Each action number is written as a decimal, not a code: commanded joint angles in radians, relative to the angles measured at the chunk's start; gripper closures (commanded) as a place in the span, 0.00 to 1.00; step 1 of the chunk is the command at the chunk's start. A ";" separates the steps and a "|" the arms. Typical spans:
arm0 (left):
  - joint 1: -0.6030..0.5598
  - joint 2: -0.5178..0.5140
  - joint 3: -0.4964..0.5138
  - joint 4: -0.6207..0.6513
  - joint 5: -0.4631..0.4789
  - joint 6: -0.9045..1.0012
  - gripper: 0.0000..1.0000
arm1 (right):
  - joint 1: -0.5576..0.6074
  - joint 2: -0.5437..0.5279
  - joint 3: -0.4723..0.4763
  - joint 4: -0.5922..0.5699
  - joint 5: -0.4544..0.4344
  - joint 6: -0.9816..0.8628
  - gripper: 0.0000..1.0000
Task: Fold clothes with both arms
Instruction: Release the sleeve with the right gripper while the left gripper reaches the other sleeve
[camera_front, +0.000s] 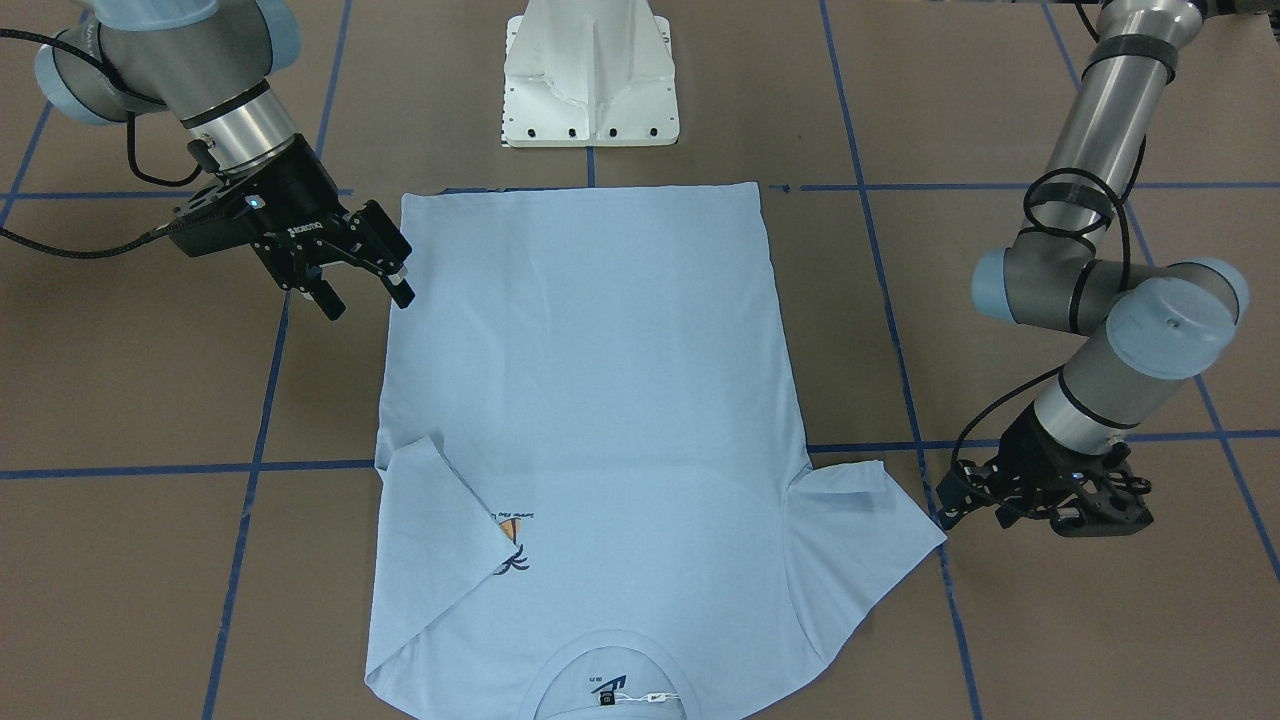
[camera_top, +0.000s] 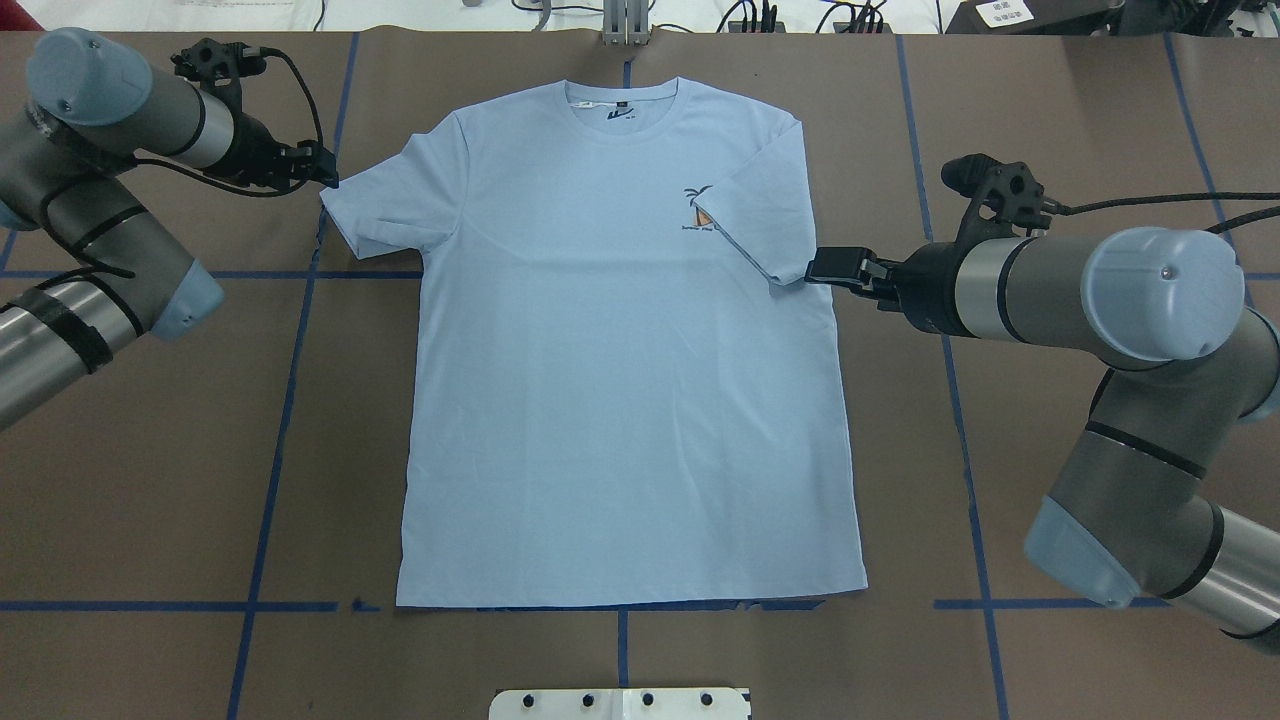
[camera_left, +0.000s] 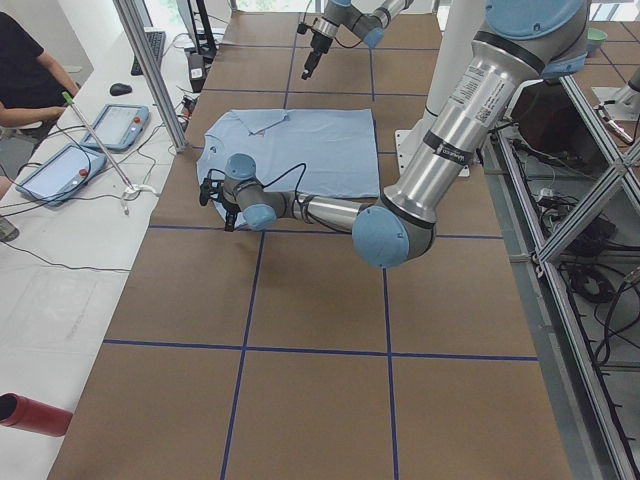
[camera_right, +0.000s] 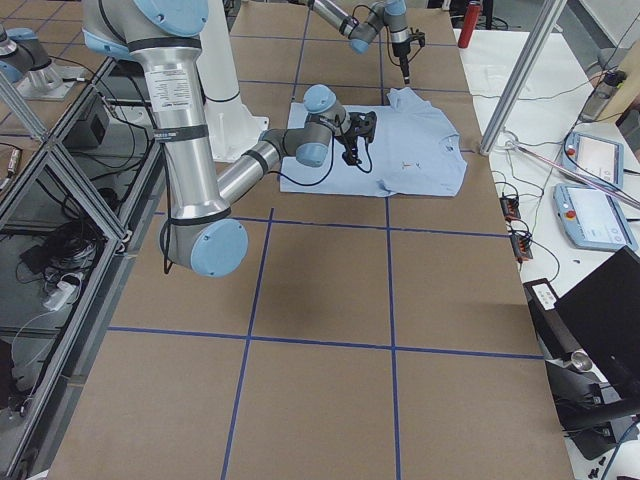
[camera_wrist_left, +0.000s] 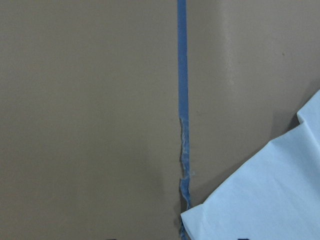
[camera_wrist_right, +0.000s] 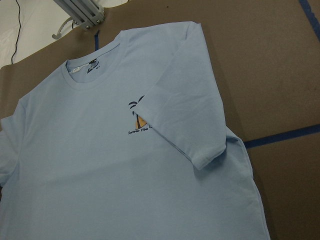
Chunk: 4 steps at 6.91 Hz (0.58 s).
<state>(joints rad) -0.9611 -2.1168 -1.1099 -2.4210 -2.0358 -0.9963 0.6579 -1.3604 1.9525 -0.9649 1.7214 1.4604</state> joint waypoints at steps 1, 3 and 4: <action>0.019 -0.006 0.024 -0.023 0.005 -0.001 0.33 | -0.001 -0.005 -0.003 0.000 0.000 0.000 0.00; 0.027 -0.034 0.065 -0.023 0.035 -0.001 0.39 | -0.001 -0.005 -0.003 0.000 0.000 0.000 0.00; 0.027 -0.035 0.070 -0.023 0.036 -0.001 0.45 | -0.001 -0.005 -0.003 0.000 0.000 0.000 0.00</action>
<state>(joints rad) -0.9354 -2.1437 -1.0529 -2.4432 -2.0091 -0.9971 0.6566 -1.3651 1.9498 -0.9649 1.7211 1.4603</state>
